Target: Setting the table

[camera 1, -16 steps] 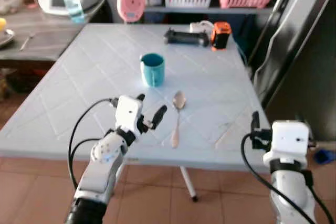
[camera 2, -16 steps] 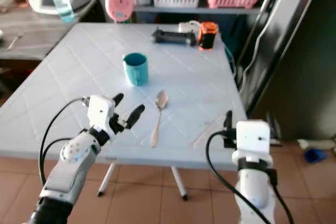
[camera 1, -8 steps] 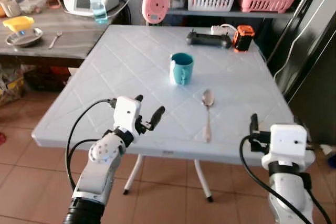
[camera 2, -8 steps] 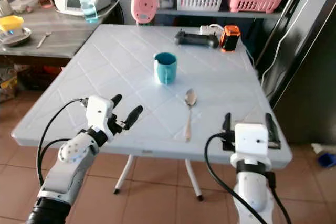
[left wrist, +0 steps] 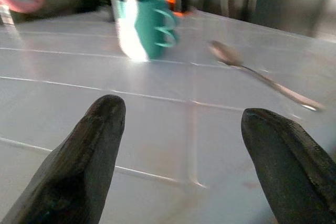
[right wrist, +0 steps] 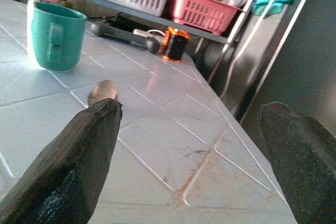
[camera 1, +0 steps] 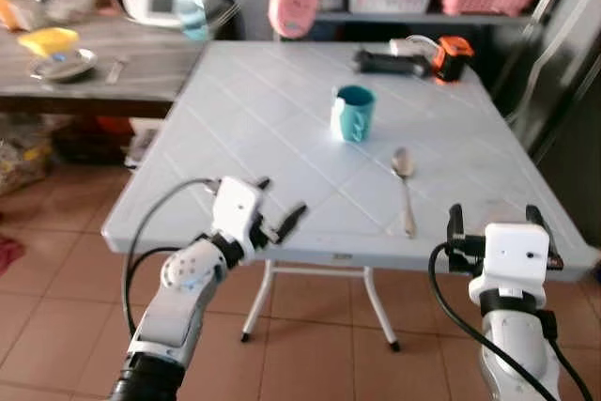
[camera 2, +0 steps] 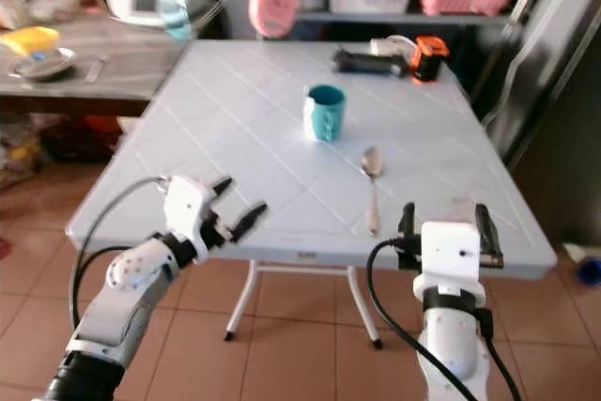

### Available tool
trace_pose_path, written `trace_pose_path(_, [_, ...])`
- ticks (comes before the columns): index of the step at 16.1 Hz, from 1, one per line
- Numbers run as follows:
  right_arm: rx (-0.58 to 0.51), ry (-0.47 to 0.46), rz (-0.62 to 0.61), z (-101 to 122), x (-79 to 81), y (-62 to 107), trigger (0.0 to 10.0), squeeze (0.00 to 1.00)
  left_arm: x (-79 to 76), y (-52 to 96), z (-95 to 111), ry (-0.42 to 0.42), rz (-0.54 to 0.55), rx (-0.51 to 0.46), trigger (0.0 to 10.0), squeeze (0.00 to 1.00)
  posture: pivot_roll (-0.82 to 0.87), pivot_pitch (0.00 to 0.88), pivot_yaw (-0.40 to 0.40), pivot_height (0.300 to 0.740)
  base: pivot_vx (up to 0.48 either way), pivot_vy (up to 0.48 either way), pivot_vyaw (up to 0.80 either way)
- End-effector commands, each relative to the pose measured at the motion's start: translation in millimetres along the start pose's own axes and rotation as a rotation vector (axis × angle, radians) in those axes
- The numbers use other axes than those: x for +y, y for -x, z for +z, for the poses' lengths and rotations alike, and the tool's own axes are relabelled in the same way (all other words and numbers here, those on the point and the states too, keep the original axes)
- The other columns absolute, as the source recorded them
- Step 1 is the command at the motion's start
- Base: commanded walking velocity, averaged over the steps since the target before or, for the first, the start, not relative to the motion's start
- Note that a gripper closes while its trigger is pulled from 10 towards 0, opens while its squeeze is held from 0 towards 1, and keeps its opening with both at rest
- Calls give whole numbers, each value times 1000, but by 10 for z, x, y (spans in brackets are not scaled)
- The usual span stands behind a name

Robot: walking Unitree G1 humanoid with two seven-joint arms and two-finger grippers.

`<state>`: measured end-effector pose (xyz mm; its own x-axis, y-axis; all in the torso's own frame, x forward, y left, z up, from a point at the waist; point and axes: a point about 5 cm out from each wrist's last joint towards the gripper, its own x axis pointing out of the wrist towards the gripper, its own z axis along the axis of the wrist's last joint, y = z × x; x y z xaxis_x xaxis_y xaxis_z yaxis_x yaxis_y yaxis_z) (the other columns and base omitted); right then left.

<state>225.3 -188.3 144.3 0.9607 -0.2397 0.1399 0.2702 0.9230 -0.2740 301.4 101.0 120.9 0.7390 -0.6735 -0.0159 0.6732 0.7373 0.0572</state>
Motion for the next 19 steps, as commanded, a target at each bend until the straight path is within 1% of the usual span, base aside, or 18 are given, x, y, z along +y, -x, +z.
trace_pose_path(1, [3,-2,-2,4,-27,-25,10000,0,-33,-63,36,-2,-66,8,10000,0,49,80,11,740,0,0,0])
trace_pose_path(2, [3,-2,2,5,-27,-36,10000,0,-38,-74,37,-6,-103,25,10000,0,49,79,9,740,0,0,0])
trace_pose_path(3, [7,-18,19,9,-13,-74,10000,0,-23,-101,67,-26,-167,36,10000,0,49,79,9,740,0,0,0])
trace_pose_path(4, [15,-40,26,7,0,-99,10000,0,-17,-115,79,-31,-192,43,10000,0,49,79,9,740,0,0,0])
trace_pose_path(5, [-3,-60,37,48,18,-164,10000,0,-30,-141,98,-37,-237,51,10000,0,46,79,10,740,0,0,0])
trace_pose_path(6, [-7,-64,42,57,26,-178,10000,0,-35,-145,99,-37,-249,54,10000,0,46,79,10,740,0,0,0])
trace_pose_path(7, [-10,-81,59,77,53,-226,10000,0,-64,-147,101,-38,-281,57,10000,0,46,79,10,740,0,0,0])
trace_pose_path(8, [5,-136,63,86,75,-295,10000,0,-91,-146,101,-36,-312,63,10000,0,45,80,20,740,0,0,0])
trace_pose_path(9, [44,-218,77,79,113,-395,10000,0,-115,-140,109,-43,-346,65,10000,0,45,80,20,740,0,0,0])
trace_pose_path(10, [50,-252,71,96,122,-464,10000,0,-115,-137,121,-42,-359,66,10000,0,53,85,21,740,0,0,0])
trace_pose_path(11, [45,-253,69,113,126,-497,10000,0,-111,-136,131,-45,-367,66,10000,0,53,85,21,740,0,0,0])
trace_pose_path(12, [31,-254,70,162,150,-573,10000,0,-90,-130,167,-52,-385,70,10000,0,62,91,19,740,0,0,0])
trace_pose_path(13, [44,-263,73,151,176,-595,10000,0,-82,-122,197,-63,-410,75,10000,0,68,94,19,740,0,0,0])
trace_pose_path(14, [74,-265,88,109,218,-611,10000,0,-66,-120,232,-92,-419,72,10000,0,70,95,19,740,0,0,0])
trace_pose_path(16, [127,-290,90,33,266,-615,10000,0,-44,-131,263,-99,-410,65,10000,0,71,99,22,740,0,0,0])
trace_pose_path(18, [180,-362,106,-30,330,-630,10000,0,-20,-138,276,-105,-405,66,10000,0,71,99,22,740,0,0,0])
trace_pose_path(19, [193,-376,133,-65,363,-643,10000,0,-13,-144,280,-107,-404,66,10000,0,68,103,29,740,0,0,0])
